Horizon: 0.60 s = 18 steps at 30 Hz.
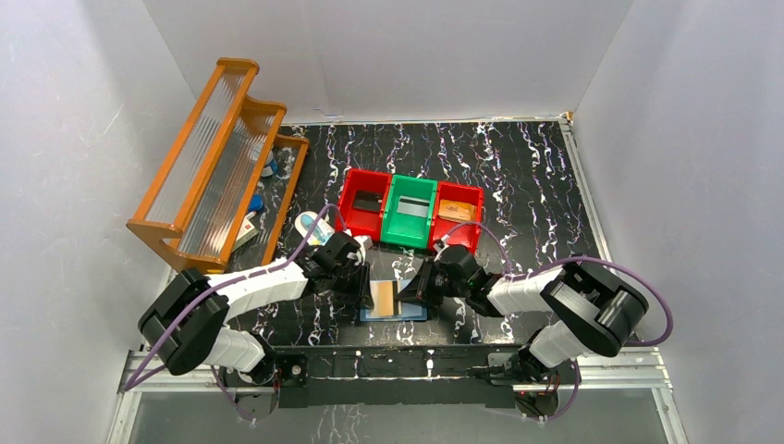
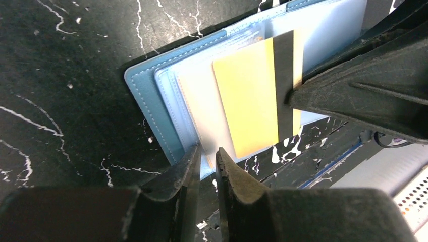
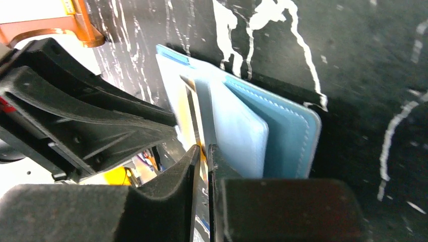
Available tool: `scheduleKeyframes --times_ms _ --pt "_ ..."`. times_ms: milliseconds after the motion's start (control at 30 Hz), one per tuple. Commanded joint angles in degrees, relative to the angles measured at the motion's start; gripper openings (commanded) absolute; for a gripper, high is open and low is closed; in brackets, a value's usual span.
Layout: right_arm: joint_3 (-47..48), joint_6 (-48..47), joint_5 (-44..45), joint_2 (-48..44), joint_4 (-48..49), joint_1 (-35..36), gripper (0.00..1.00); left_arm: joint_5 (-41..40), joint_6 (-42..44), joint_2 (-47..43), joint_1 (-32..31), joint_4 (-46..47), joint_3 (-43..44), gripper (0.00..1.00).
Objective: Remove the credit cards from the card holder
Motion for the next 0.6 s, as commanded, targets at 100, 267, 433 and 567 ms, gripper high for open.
scheduleKeyframes --times_ms 100,267,433,567 --pt "-3.48 0.34 2.2 -2.56 0.5 0.14 0.19 -2.65 1.27 -4.51 -0.11 -4.58 -0.06 0.23" --pt "-4.0 1.11 1.32 -1.99 2.42 0.11 0.18 -1.41 1.58 -6.75 -0.08 -3.92 3.71 0.33" --pt "-5.25 3.42 0.02 -0.45 8.12 0.15 0.23 1.42 3.03 -3.48 -0.2 -2.27 5.78 0.35" --pt "-4.81 3.69 -0.24 0.46 9.58 0.15 0.29 1.56 3.44 -0.72 -0.2 -1.57 5.14 0.33"
